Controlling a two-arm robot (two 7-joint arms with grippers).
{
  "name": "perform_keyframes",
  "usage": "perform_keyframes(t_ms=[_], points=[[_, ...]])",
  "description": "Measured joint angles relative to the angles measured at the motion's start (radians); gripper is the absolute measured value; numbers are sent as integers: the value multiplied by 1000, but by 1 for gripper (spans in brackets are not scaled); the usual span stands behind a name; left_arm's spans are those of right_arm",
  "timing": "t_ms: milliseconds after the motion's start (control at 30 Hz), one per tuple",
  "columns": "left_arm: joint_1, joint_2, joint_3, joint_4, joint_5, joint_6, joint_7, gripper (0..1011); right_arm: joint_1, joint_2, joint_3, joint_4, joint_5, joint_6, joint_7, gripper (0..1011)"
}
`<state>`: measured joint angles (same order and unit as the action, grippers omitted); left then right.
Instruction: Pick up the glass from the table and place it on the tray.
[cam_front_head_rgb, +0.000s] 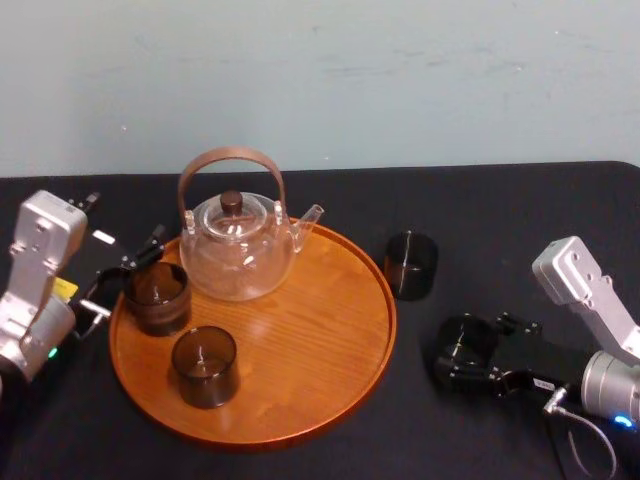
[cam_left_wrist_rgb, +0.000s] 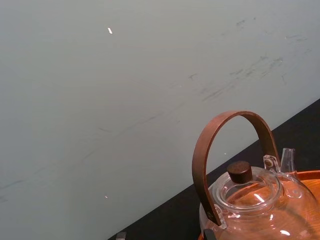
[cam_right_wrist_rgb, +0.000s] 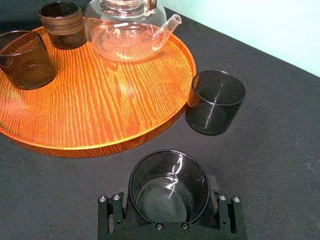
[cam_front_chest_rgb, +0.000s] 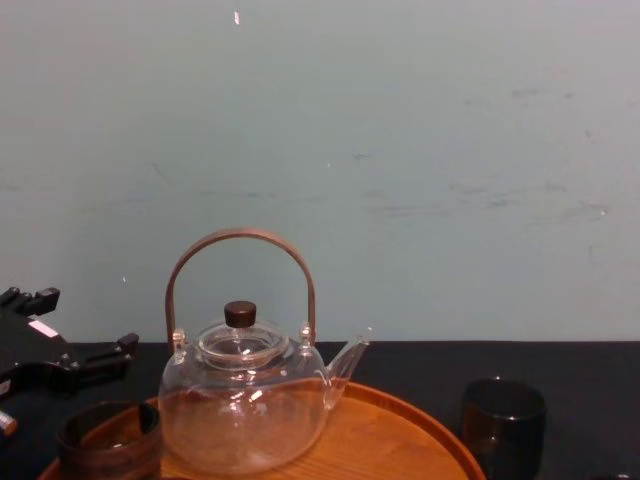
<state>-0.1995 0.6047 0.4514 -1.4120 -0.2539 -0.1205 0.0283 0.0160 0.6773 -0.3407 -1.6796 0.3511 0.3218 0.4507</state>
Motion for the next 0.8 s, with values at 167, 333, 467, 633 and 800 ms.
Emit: perform_keyframes(t_ms=[167,333,467,633,800], points=[[0,0,0,0,0,0,0,1001,0,0,0,0,1,0,0,900],[0,0,0,0,0,0,0,1001,1,0,1,1,1,0,0,900],[0,0,0,0,0,0,0,1001,1,0,1,1,2,0,1,900],[0,0,0,0,0,0,0,1001,1,-1,1,2,2,0,1,900],[0,0,0,0,0,0,0,1001,4,6,1,1,8,-3,15,900]])
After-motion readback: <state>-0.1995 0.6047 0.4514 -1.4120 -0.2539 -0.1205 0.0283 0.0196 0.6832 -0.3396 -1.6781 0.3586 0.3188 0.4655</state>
